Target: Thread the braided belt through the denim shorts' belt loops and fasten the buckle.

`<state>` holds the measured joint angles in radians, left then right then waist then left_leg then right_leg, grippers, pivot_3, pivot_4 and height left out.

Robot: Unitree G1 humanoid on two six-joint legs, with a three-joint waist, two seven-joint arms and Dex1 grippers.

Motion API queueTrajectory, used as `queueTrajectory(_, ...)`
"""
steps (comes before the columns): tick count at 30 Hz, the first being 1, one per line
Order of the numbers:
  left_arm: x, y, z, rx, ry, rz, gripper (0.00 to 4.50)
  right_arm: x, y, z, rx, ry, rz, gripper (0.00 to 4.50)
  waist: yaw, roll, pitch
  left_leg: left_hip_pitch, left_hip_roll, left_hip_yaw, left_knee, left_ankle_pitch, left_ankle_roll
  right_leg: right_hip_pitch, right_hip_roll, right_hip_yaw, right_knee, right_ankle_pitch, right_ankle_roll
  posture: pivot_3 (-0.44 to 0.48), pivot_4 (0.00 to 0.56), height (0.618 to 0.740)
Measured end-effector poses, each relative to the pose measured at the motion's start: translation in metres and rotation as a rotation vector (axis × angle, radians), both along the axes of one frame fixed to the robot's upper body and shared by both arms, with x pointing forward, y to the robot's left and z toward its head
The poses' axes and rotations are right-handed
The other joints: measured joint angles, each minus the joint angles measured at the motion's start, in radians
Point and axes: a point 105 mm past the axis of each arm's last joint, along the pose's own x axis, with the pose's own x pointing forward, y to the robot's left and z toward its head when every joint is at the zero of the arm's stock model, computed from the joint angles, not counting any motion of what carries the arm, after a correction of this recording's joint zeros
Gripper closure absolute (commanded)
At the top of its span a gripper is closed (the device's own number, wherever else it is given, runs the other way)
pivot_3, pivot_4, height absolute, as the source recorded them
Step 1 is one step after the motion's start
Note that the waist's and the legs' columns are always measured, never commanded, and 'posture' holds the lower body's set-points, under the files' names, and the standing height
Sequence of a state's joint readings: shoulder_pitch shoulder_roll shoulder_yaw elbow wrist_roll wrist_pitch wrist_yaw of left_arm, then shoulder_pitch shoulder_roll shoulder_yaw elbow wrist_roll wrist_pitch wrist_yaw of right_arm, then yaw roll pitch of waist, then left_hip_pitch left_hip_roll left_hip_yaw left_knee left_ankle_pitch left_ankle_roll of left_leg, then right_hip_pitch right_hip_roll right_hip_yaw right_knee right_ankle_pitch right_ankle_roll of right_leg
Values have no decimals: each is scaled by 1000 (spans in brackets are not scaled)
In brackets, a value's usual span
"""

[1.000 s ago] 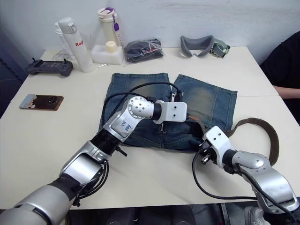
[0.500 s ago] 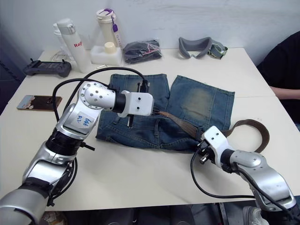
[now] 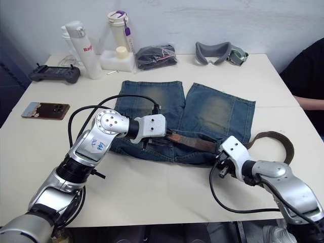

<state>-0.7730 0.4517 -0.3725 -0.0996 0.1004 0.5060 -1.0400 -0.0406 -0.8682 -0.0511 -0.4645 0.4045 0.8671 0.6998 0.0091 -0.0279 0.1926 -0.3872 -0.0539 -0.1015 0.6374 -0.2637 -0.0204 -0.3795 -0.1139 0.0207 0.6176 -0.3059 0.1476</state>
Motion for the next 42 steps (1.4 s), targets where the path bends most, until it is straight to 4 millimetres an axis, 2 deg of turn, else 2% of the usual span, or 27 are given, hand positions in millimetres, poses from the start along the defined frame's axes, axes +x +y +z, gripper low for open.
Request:
queueTrajectory(2, 1, 5, 5, -48, 50, 30, 140, -6, -7, 2, -16, 23, 15, 4386, 10, 0, 0, 0, 0, 0, -2, 0, 0, -1, 0, 0, -1, 0, 0, 0, 150, 740)
queueTrajectory(3, 2, 9, 7, -68, 72, 43, 0, -9, -10, 3, -22, 33, 21, 4386, 14, 0, 0, -1, 0, 0, -2, 0, 0, -2, 0, 0, -1, -1, 0, 0, 150, 740)
queueTrajectory(7, 3, 30, 22, -162, 156, 100, 0, -17, -25, 5, -55, 78, 50, 4386, 17, 0, 0, -4, -1, 0, -3, 0, 0, -5, -1, 0, -2, -1, 0, 0, 150, 740)
queueTrajectory(10, 2, 39, 34, -237, 194, 124, 0, -15, -45, 7, -80, 92, 43, 4386, 17, 0, 0, -4, -2, 1, -3, 0, 0, -4, -1, 0, -3, -1, 0, 0, 150, 740)
queueTrajectory(13, 2, 43, 40, -278, 189, 141, 0, 0, -70, 11, -125, 61, 9, 4386, 15, 0, 0, -3, -2, 1, -3, 0, 0, -4, -2, 0, -3, 0, 1, 0, 150, 740)
queueTrajectory(16, 1, 42, 35, -303, 207, 152, 0, 26, -94, 19, -168, -8, -54, 4386, 11, 1, 1, -2, -2, 2, -3, 1, -1, -3, -2, 0, -3, 1, 2, 0, 150, 740)
queueTrajectory(19, -3, 33, 28, -328, 235, 144, 0, 48, -103, 23, -194, -73, -71, 4386, 4, 2, 1, -2, -1, 2, -4, 2, -2, -4, -1, 0, -2, 1, 1, 0, 150, 740)
queueTrajectory(22, -5, 27, 26, -340, 239, 139, 0, 60, -106, 25, -236, -123, -49, 4386, -3, 2, 1, -2, -1, 2, -5, 2, -3, -5, -1, 0, -1, 0, 1, 0, 150, 740)
queueTrajectory(24, -4, 26, 21, -338, 244, 155, 0, 61, -109, 25, -245, -132, -38, 3352, -8, 3, 1, -2, -1, 2, -5, 2, -3, -5, -1, 1, -1, 0, 1, 0, 150, 740)
queueTrajectory(26, -5, 25, 15, -332, 257, 159, 0, 57, -114, 24, -254, -110, -31, 2532, -8, 3, 1, -3, -1, 2, -5, 2, -3, -6, -1, 1, -1, 0, 1, 0, 150, 740)
queueTrajectory(29, -6, 24, 11, -332, 266, 160, 0, 46, -124, 34, -289, -95, -4, 1082, -5, 6, 3, -5, -2, 2, -5, 2, -3, -8, -1, 1, 0, 0, 1, 0, 150, 740)
queueTrajectory(31, -6, 22, 11, -336, 264, 152, 0, 33, -133, 50, -305, -83, 17, 40, -2, 10, 3, -8, -2, 4, -5, 2, -3, -12, -1, 3, 1, 0, 1, 0, 150, 740)
queueTrajectory(35, -8, 19, 10, -335, 269, 135, 0, 17, -130, 86, -254, -107, 60, 40, -10, 11, 4, -7, 0, 6, -5, 2, -3, -12, 0, 4, 2, 0, 0, 0, 150, 740)
queueTrajectory(37, -9, 16, 9, -341, 272, 122, 0, 15, -119, 101, -147, -147, 59, 40, -14, 11, 4, -5, 1, 8, -5, 2, -3, -12, 1, 6, 3, 0, 0, 0, 150, 740)
queueTrajectory(38, -8, 15, 9, -344, 276, 120, 0, 21, -103, 114, 23, -209, 34, 40, -17, 10, 4, -3, 2, 9, -5, 2, -3, -11, 1, 8, 4, 0, 0, 0, 150, 740)
queueTrajectory(39, -9, 14, 9, -346, 276, 115, 0, 22, -95, 117, 74, -219, 38, 40, -17, 10, 4, -2, 2, 9, -4, 2, -3, -11, 2, 8, 4, 0, 0, 0, 150, 740)
queueTrajectory(42, -7, 15, 7, -347, 285, 122, 0, 29, -52, 120, 443, -213, 4, 40, -12, 9, 4, -3, 3, 7, -5, 3, -4, -12, 3, 9, 5, 1, 0, 0, 150, 740)
